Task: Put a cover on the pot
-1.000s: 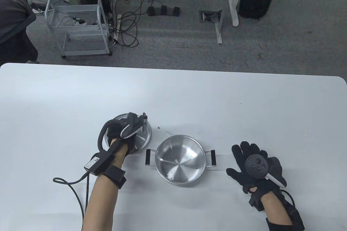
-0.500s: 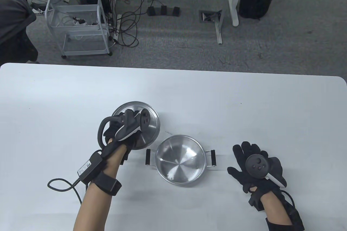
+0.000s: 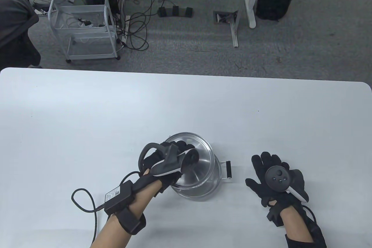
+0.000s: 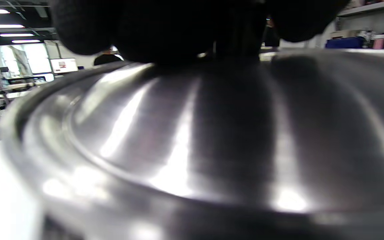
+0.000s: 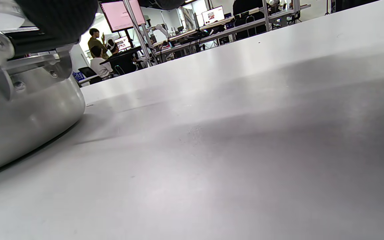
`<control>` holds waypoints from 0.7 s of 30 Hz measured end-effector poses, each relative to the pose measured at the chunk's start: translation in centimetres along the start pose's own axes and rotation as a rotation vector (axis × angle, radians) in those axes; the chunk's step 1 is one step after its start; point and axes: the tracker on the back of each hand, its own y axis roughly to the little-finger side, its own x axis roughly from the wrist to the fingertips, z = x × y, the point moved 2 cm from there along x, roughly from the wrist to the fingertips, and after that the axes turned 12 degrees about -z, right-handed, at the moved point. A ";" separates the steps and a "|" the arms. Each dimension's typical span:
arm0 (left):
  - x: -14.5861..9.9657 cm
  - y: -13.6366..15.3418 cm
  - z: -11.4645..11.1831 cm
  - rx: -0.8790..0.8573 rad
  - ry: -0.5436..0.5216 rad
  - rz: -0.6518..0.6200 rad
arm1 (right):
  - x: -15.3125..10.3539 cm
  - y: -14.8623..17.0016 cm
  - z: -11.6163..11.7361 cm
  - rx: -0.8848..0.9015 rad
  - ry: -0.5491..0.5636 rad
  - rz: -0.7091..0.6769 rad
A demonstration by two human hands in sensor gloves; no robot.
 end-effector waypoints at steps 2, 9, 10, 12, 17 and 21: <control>0.6 -1.0 -0.8 0.011 0.025 -0.019 | 0.0 0.0 0.0 -0.004 -0.003 -0.001; 1.5 -2.6 -2.3 0.027 0.082 -0.045 | 0.0 -0.1 0.1 -0.007 -0.007 -0.008; 1.6 -2.7 -2.5 0.038 0.096 -0.046 | 0.0 -0.2 0.1 -0.006 -0.007 -0.009; 1.6 -2.7 -2.8 0.064 0.109 -0.041 | 0.1 -0.2 0.2 -0.003 -0.008 -0.010; 1.5 -2.4 -3.1 0.045 0.105 -0.029 | 0.1 -0.3 0.2 -0.006 -0.008 -0.015; 1.4 -2.4 -3.0 0.062 0.101 -0.016 | 0.1 -0.3 0.3 -0.009 -0.012 -0.017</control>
